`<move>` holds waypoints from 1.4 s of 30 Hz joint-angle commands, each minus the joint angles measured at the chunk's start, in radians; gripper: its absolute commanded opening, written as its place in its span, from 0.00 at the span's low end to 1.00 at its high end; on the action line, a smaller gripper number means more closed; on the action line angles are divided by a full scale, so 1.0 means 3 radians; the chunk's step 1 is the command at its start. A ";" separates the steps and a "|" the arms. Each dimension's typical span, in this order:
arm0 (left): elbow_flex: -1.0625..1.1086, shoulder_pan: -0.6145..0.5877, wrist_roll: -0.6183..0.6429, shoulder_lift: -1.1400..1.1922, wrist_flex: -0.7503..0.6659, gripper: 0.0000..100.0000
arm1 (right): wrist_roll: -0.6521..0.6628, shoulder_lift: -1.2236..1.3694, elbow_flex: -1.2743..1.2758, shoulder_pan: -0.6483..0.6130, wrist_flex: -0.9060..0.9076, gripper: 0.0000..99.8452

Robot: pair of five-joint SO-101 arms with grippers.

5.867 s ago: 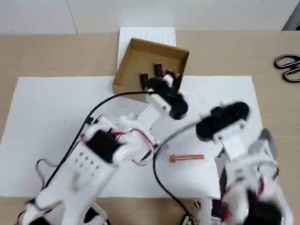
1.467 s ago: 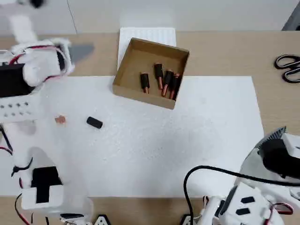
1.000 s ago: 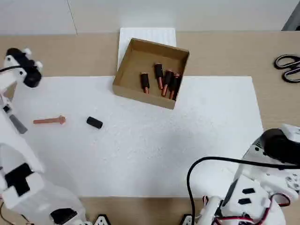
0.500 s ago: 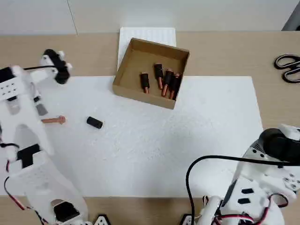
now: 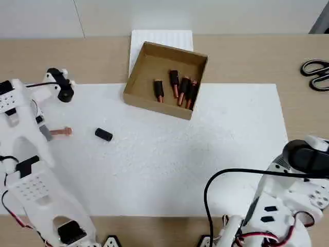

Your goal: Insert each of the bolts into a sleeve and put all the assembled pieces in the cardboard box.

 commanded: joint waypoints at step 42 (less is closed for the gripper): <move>-0.0908 0.0271 -0.3365 0.0419 0.0977 0.28 | 0.0276 -0.0857 0.0286 0.0008 0.0401 0.30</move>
